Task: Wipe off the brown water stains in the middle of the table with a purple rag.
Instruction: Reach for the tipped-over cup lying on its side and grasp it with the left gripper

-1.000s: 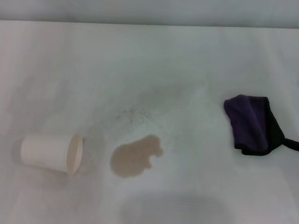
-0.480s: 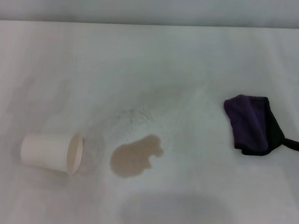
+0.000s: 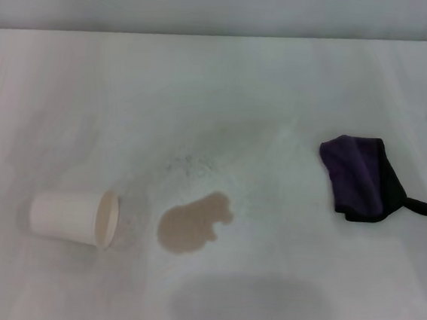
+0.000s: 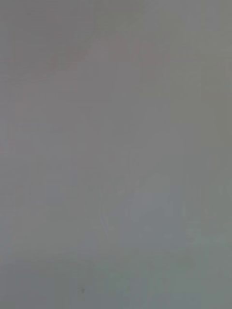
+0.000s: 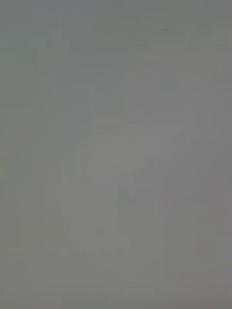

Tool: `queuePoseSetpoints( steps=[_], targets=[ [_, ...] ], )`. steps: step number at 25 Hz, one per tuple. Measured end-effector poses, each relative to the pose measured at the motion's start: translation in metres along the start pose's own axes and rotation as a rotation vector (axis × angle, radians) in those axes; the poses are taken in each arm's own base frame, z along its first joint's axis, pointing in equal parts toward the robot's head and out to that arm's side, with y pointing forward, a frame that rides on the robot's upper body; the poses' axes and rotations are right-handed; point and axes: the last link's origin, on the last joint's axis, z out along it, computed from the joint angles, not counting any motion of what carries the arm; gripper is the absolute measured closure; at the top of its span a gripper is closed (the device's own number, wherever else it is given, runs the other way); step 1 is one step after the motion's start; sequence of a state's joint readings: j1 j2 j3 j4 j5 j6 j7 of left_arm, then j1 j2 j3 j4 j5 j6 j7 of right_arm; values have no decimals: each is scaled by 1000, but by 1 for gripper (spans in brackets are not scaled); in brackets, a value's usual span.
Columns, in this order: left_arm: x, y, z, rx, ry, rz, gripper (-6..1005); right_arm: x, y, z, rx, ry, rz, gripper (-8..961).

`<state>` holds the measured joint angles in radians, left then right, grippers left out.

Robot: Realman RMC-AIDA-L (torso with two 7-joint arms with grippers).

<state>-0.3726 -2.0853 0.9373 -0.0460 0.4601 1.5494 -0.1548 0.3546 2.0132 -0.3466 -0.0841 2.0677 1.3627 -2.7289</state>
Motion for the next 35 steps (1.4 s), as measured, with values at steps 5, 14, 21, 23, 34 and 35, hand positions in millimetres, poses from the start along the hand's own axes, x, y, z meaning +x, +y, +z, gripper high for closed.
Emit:
queuePoseSetpoints(
  steps=[5,14,21,23,34,35],
  targets=[
    [0,0,-1,-1,-1,0,124,1,1,0,0,1,3,182],
    [1,2,1,-14,8,-37,123,3,4,0,-2,10,16,182],
    [3,-1,14,-213,-56,-220,124,5,8,2,-19,23,19,182],
    [5,-3,14,-233,-60,-231,124,6,10,3,-23,25,26,182],
    [43,-25,32,-628,-249,-301,124,8,19,4,-38,22,62,183],
    [48,-26,33,-655,-258,-289,124,8,20,3,-38,23,66,183]
  ],
)
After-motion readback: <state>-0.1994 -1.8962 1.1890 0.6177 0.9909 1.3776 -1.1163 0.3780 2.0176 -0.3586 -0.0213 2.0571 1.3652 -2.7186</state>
